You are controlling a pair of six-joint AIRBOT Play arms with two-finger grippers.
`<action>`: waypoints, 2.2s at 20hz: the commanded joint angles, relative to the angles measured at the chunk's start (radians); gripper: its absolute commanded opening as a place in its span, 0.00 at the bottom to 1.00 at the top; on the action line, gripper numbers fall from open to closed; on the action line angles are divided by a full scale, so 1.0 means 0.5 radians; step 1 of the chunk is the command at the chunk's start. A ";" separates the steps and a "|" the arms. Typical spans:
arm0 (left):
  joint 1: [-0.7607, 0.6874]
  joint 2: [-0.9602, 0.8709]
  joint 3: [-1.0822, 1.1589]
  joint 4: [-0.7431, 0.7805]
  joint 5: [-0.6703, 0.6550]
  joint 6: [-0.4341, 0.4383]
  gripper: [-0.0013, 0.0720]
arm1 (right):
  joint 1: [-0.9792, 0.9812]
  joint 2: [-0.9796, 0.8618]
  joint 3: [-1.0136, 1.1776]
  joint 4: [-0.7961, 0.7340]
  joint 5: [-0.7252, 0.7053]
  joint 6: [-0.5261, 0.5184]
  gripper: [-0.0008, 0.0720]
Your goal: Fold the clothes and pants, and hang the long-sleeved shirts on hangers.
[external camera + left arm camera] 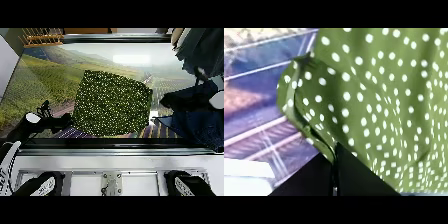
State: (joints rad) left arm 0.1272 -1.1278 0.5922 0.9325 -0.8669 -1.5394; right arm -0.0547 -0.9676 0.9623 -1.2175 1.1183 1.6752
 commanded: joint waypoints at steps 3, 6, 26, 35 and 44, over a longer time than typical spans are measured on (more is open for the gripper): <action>-0.005 0.192 0.005 0.141 -0.092 0.008 0.02 | 0.001 -0.156 -0.697 0.217 -0.407 0.353 0.87; -0.005 0.213 0.005 0.141 -0.093 0.008 0.02 | 0.030 -0.296 -0.923 0.676 -0.824 0.227 0.87; -0.005 0.484 0.450 0.131 -0.153 0.005 0.02 | 0.317 -0.198 -0.473 0.542 -0.500 -0.449 0.02; -0.005 1.223 1.631 0.123 -0.155 -0.040 0.02 | 0.305 0.492 0.724 0.430 0.285 -0.075 0.02; -0.005 1.099 1.878 0.124 -0.217 -0.079 0.02 | 0.305 0.740 0.764 0.413 0.432 0.574 0.02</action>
State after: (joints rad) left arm 0.1249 -0.5179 1.5085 0.9920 -0.9497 -1.5738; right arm 0.0986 -0.5961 1.3376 -1.0073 1.2949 1.8542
